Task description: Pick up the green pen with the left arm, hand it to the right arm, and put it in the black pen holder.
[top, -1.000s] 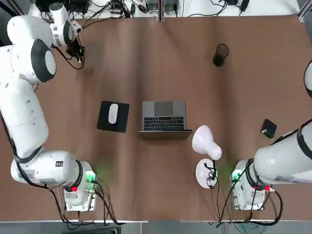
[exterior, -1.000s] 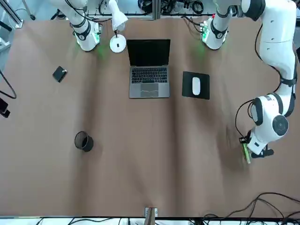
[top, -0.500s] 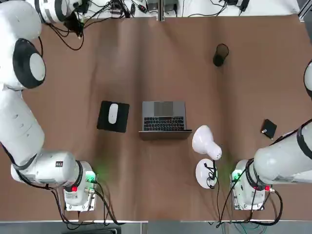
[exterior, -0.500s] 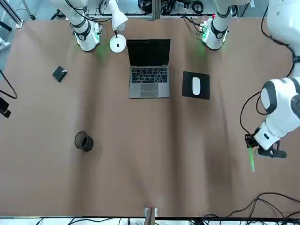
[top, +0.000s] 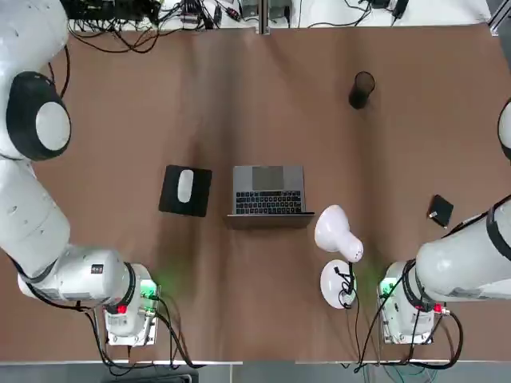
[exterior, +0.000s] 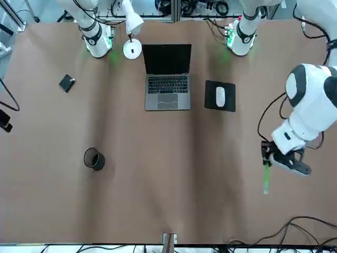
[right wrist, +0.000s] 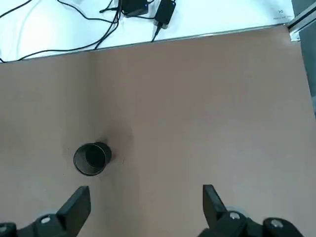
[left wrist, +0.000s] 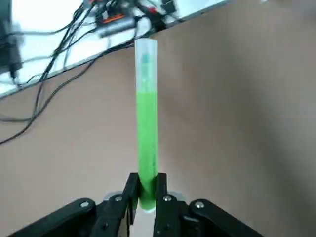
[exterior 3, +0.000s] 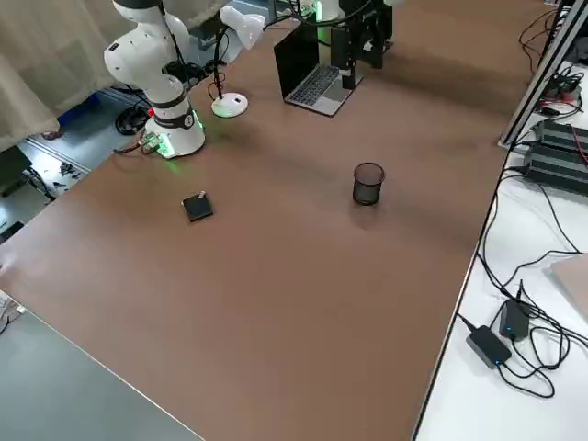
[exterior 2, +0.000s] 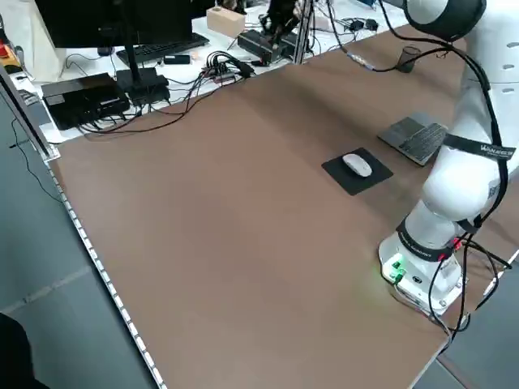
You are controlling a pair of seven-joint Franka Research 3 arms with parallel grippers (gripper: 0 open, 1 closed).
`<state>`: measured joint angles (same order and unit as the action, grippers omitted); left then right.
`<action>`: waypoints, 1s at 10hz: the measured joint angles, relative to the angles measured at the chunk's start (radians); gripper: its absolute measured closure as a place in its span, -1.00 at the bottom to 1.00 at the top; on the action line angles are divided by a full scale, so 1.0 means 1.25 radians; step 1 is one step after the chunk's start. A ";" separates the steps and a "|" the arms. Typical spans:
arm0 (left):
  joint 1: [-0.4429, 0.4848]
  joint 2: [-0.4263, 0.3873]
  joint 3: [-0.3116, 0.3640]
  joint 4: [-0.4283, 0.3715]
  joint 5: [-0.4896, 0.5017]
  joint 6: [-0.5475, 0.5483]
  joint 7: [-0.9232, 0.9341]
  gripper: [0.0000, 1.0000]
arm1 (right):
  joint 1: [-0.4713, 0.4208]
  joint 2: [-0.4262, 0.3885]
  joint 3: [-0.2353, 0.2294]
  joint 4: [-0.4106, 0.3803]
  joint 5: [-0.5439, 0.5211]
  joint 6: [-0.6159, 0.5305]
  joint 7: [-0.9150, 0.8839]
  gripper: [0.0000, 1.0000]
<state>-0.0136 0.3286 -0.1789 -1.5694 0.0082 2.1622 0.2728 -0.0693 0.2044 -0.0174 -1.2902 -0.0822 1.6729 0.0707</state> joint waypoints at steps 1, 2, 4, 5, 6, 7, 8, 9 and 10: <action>-0.001 -0.005 -0.034 0.009 0.000 -0.012 0.032 0.64 | 0.002 0.002 0.003 -0.004 0.000 -0.001 0.000 -1.00; -0.003 -0.008 -0.069 0.013 0.000 -0.036 0.076 0.64 | 0.008 0.007 0.006 -0.006 0.001 -0.001 0.000 -1.00; -0.014 -0.009 -0.129 0.016 0.000 -0.060 0.114 0.64 | 0.037 0.020 0.010 -0.010 0.001 -0.001 0.001 -1.00; -0.029 -0.009 -0.151 0.022 0.011 -0.080 0.121 0.64 | 0.053 0.028 0.011 -0.010 0.001 -0.001 0.015 -1.00; -0.057 -0.009 -0.157 0.030 0.038 -0.099 0.129 0.64 | 0.073 0.035 0.013 -0.010 0.005 -0.001 0.057 -1.00; -0.097 -0.007 -0.158 0.032 0.069 -0.107 0.131 0.64 | 0.102 0.040 0.015 -0.010 0.008 -0.008 0.125 -1.00; -0.143 0.002 -0.158 0.037 0.093 -0.109 0.131 0.64 | 0.141 0.042 0.017 -0.010 0.011 -0.026 0.199 -1.00; -0.188 0.019 -0.158 0.055 0.108 -0.109 0.129 0.64 | 0.190 0.047 0.020 -0.011 0.013 -0.039 0.271 -1.00; -0.219 0.039 -0.158 0.081 0.111 -0.109 0.129 0.64 | 0.242 0.056 0.020 -0.012 0.018 -0.040 0.361 -1.00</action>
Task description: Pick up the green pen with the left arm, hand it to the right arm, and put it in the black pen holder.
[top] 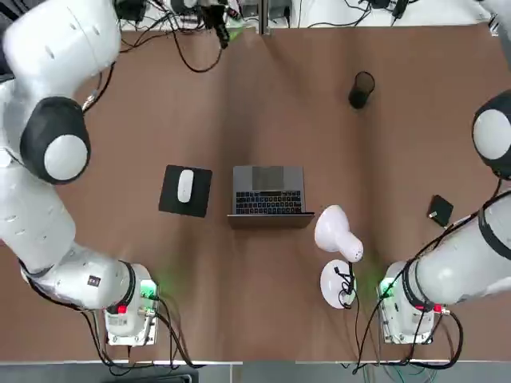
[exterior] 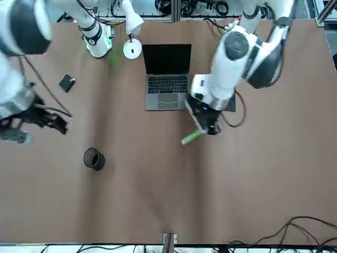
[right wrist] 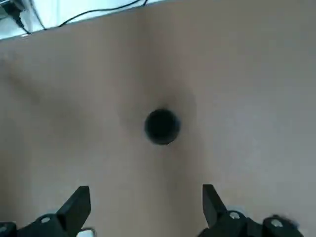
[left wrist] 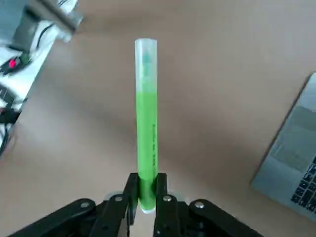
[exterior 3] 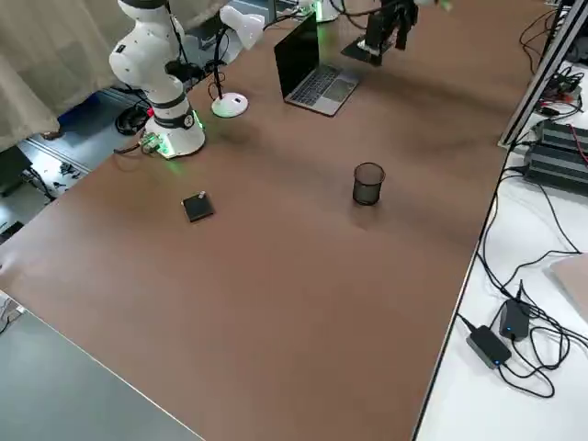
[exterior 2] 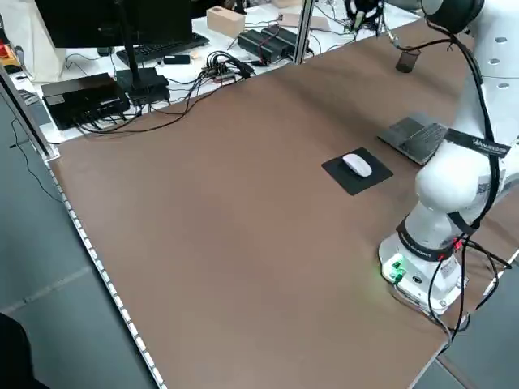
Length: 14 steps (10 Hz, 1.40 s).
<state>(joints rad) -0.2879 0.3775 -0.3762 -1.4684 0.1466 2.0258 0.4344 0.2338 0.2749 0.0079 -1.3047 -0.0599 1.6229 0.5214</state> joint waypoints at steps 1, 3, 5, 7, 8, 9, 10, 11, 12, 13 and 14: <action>-0.025 0.020 0.000 0.029 0.000 0.000 0.001 0.64 | 0.039 0.013 0.001 0.000 0.031 0.006 0.103 -1.00; -0.073 0.046 0.000 0.081 0.000 0.000 -0.001 0.64 | 0.085 0.037 0.000 0.000 0.122 0.099 0.273 -1.00; -0.102 0.052 0.002 0.118 0.000 0.000 -0.007 0.64 | 0.129 0.062 0.001 -0.001 0.140 0.210 0.410 -1.00; -0.119 0.053 0.003 0.129 0.000 0.000 -0.042 0.64 | 0.162 0.084 0.001 -0.001 0.141 0.271 0.518 -1.00; -0.123 0.058 0.004 0.130 0.000 0.005 -0.051 0.64 | 0.171 0.090 0.001 -0.001 0.142 0.285 0.574 -1.00; -0.126 0.065 0.005 0.130 0.000 0.017 -0.056 0.64 | 0.178 0.092 0.001 -0.001 0.142 0.296 0.626 -1.00; -0.138 0.074 0.010 0.132 0.000 0.030 -0.066 0.64 | 0.184 0.093 0.001 0.000 0.143 0.300 0.666 -1.00; -0.161 0.086 0.030 0.138 0.000 0.043 -0.077 0.64 | 0.192 0.093 0.001 0.000 0.144 0.301 0.692 -1.00; -0.188 0.098 0.057 0.153 0.000 0.051 -0.086 0.64 | 0.202 0.093 0.001 0.001 0.144 0.302 0.710 -1.00; -0.212 0.107 0.078 0.165 0.000 0.059 -0.091 0.64 | 0.211 0.093 0.001 0.001 0.144 0.302 0.728 -1.00; -0.229 0.115 0.090 0.171 0.000 0.070 -0.094 0.64 | 0.218 0.093 0.001 0.001 0.144 0.303 0.741 -1.00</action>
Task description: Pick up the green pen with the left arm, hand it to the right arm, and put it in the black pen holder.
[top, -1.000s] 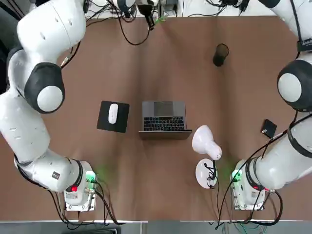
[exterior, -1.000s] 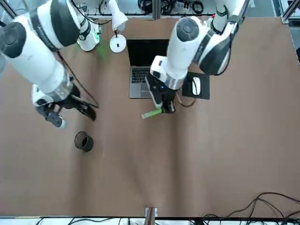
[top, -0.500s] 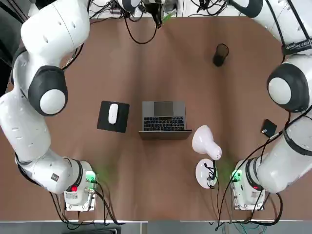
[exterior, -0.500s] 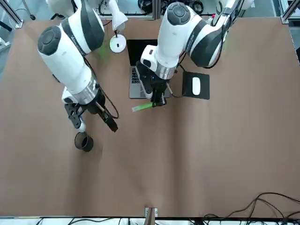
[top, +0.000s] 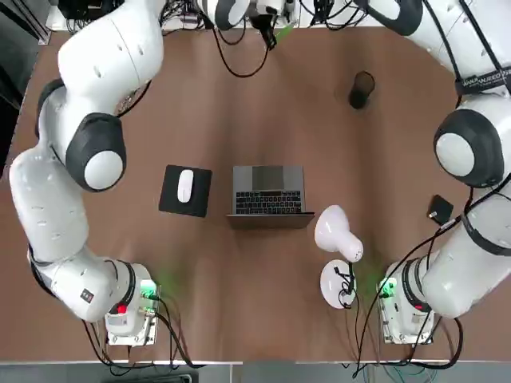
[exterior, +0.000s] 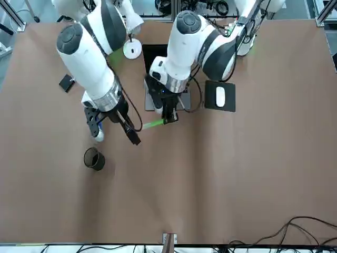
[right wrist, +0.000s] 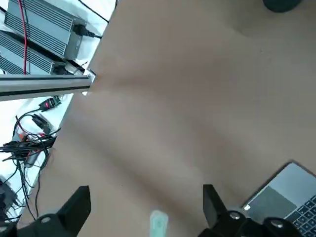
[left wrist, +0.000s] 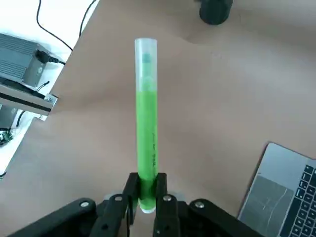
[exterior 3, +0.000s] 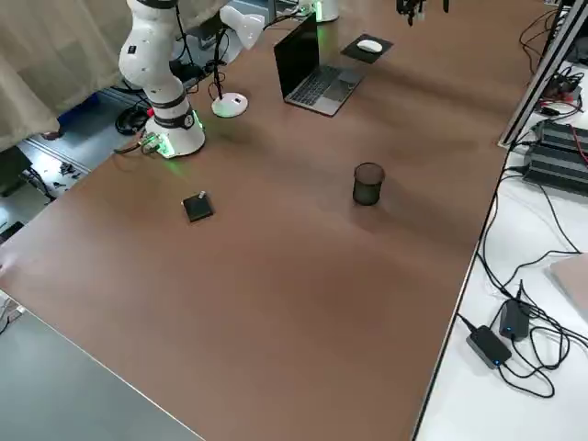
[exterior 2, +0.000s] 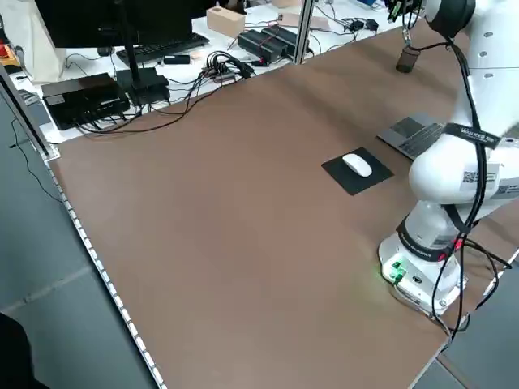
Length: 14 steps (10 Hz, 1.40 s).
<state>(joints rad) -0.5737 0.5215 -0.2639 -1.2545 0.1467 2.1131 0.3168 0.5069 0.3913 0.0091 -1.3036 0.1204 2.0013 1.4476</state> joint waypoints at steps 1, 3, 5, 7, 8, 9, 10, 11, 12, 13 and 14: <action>-0.009 0.006 0.004 0.005 0.000 0.006 0.000 0.64 | 0.006 0.002 0.000 0.000 0.000 0.000 0.006 -1.00; -0.011 0.007 0.006 0.014 0.000 0.007 -0.007 0.64 | 0.010 0.011 0.000 0.000 0.000 0.001 0.012 -0.97; -0.012 0.008 0.006 0.017 0.000 0.010 -0.026 0.64 | 0.010 0.015 -0.001 0.000 0.000 0.001 0.012 -0.77; -0.012 0.008 0.006 0.020 0.000 0.027 -0.032 0.64 | 0.010 0.015 -0.001 0.000 0.000 0.002 0.013 -0.31; -0.012 0.008 0.007 0.021 0.000 0.035 -0.037 0.64 | 0.010 0.015 -0.001 0.000 0.000 0.002 0.013 -0.12; -0.013 0.008 0.011 0.022 0.000 0.043 -0.040 0.64 | 0.010 0.015 -0.001 0.000 0.000 0.002 0.013 0.00; -0.013 0.009 0.016 0.022 0.000 0.054 -0.042 0.64 | 0.010 0.015 -0.001 0.000 0.000 0.002 0.013 0.06; -0.013 0.011 0.020 0.022 0.000 0.068 -0.042 0.64 | 0.010 0.015 -0.001 0.000 0.000 0.003 0.013 0.07; -0.014 0.017 0.022 0.022 0.000 0.083 -0.043 0.64 | 0.010 0.015 -0.001 0.000 0.000 0.005 0.013 0.07; -0.021 0.024 0.030 0.022 0.000 0.099 -0.048 0.64 | 0.010 0.015 -0.001 0.000 0.000 0.006 0.013 0.07; -0.040 0.031 0.052 0.022 0.000 0.109 -0.053 0.64 | 0.011 0.015 -0.001 0.002 0.000 0.006 0.013 0.07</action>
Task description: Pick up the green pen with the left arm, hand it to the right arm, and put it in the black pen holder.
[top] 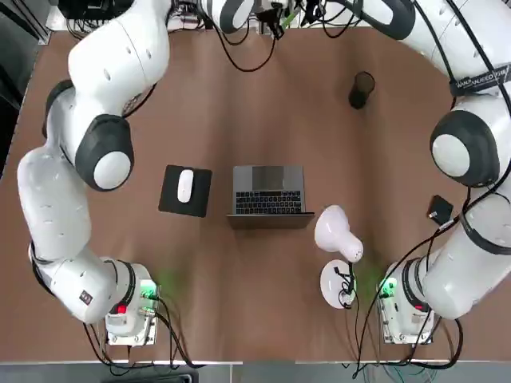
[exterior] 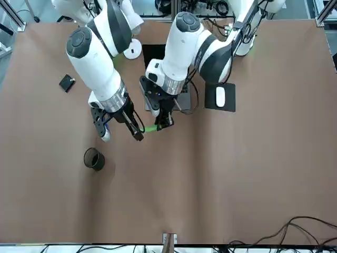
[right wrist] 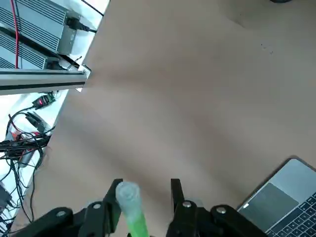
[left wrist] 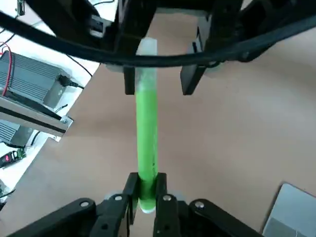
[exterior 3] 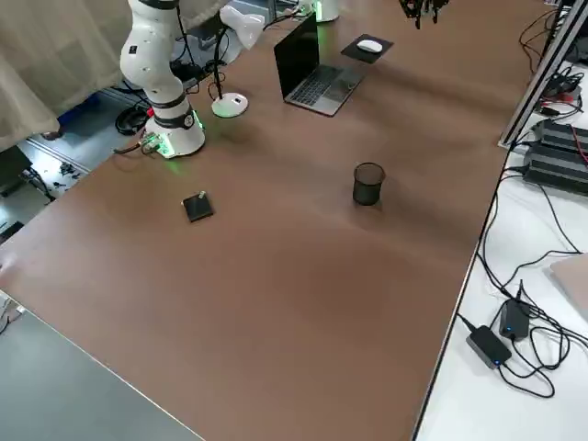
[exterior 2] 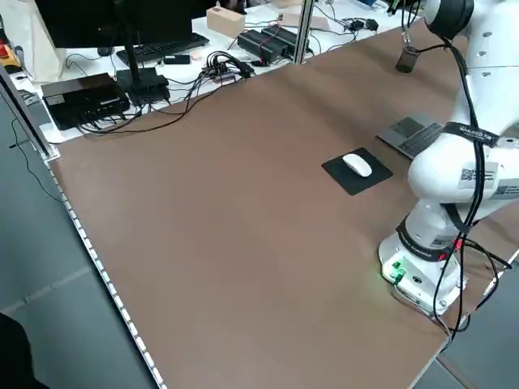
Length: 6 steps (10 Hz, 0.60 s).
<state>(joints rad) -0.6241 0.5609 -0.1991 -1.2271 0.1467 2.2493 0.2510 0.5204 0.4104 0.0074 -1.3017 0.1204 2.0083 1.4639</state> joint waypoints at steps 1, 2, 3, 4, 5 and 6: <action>-0.026 0.005 0.029 0.000 0.000 0.004 -0.003 0.64 | 0.001 0.000 0.000 0.003 0.000 0.000 0.000 0.11; -0.046 0.006 0.049 0.001 0.000 0.005 -0.007 0.64 | 0.003 0.000 0.000 0.007 0.000 0.000 0.001 0.12; -0.053 0.007 0.055 0.002 0.000 0.005 -0.009 0.64 | 0.004 0.000 0.000 0.009 0.000 0.000 0.001 0.15; -0.054 0.007 0.056 0.004 0.000 0.005 -0.009 0.64 | 0.005 0.000 0.000 0.009 0.000 0.000 0.001 0.19; -0.054 0.007 0.057 0.007 0.000 0.005 -0.009 0.64 | 0.005 0.000 0.000 0.009 0.000 0.000 0.001 0.19; -0.054 0.007 0.058 0.010 0.000 0.005 -0.009 0.64 | 0.005 0.000 0.000 0.009 0.000 0.000 0.001 0.19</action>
<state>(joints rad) -0.6916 0.5692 -0.1271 -1.2147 0.1467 2.2557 0.2398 0.5268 0.4103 0.0073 -1.2908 0.1209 2.0083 1.4655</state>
